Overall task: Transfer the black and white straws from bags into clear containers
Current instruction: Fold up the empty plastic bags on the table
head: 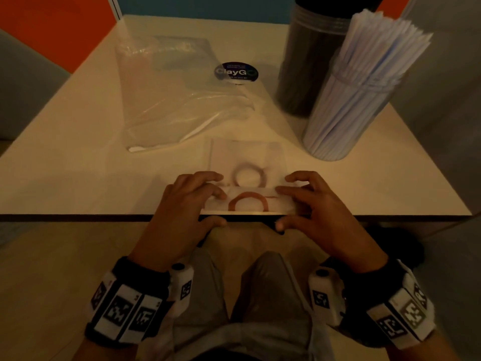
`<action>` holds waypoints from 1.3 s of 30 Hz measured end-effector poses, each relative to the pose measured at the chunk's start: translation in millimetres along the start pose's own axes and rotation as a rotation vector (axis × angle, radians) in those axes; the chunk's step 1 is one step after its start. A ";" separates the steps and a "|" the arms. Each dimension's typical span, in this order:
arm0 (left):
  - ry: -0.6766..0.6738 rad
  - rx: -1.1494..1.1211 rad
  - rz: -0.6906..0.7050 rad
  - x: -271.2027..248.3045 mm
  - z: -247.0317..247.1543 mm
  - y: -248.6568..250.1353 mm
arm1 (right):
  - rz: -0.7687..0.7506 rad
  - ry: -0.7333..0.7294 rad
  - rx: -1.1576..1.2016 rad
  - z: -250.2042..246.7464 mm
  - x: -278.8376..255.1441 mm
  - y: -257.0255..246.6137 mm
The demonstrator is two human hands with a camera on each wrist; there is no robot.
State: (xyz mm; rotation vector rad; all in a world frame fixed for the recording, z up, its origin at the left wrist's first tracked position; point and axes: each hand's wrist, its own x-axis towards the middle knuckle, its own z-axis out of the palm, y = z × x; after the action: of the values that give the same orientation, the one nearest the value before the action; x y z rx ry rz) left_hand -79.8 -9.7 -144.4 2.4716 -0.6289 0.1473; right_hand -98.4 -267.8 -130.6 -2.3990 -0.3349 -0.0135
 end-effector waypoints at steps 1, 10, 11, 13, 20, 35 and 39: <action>0.017 -0.010 -0.001 -0.4 0.5 -0.8 | -0.008 -0.064 -0.042 -2.5 -0.8 0.1; 0.155 -0.223 -0.097 1.1 -3.8 10.7 | 0.024 0.051 0.146 -10.5 9.1 -10.2; 0.170 -0.233 -0.117 2.6 -4.2 11.6 | 0.050 0.063 0.167 -9.6 10.7 -12.0; 0.212 -0.214 -0.118 5.4 -3.0 12.1 | 0.101 0.082 0.174 -7.2 14.5 -13.3; 0.175 0.015 -0.043 8.2 6.2 7.5 | 0.172 0.193 0.035 1.8 29.6 -9.0; 0.106 -0.173 -0.112 3.0 -11.9 4.8 | -0.014 0.001 0.062 -13.5 12.4 -7.9; 0.181 -0.164 -0.168 5.9 -5.3 10.0 | 0.059 0.095 0.159 -7.0 16.9 -15.9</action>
State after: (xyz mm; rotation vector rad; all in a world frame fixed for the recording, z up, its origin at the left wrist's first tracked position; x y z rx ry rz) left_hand -79.2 -16.3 -133.5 2.3082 -0.3415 0.2409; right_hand -85.3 -257.0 -113.3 -2.2407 -0.2126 -0.0707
